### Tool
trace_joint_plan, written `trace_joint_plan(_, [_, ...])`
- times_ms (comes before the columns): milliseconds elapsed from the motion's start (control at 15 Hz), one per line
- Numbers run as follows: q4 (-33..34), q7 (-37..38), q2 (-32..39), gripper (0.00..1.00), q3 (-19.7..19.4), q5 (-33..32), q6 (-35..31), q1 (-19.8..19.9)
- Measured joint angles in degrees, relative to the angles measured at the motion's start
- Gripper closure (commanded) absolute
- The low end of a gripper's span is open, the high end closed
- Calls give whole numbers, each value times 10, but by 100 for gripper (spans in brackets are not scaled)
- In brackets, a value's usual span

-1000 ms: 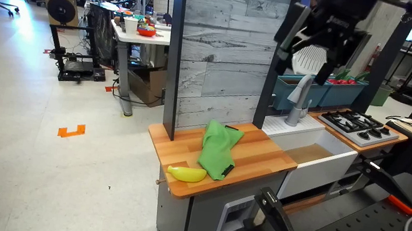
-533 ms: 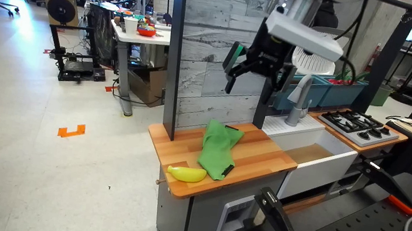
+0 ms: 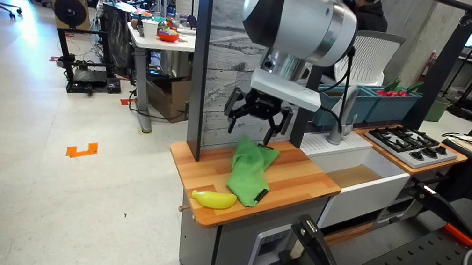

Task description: Slide the green cloth to the right

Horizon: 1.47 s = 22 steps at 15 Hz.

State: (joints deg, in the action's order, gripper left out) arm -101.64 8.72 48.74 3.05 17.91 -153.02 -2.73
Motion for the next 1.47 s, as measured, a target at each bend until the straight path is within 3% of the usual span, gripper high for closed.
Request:
trace_joint_plan(467, [103,40,106,0,-21,-33,1,-10])
trace_joint_plan(1467, [228,63,211,0,-57,-77,10,-18])
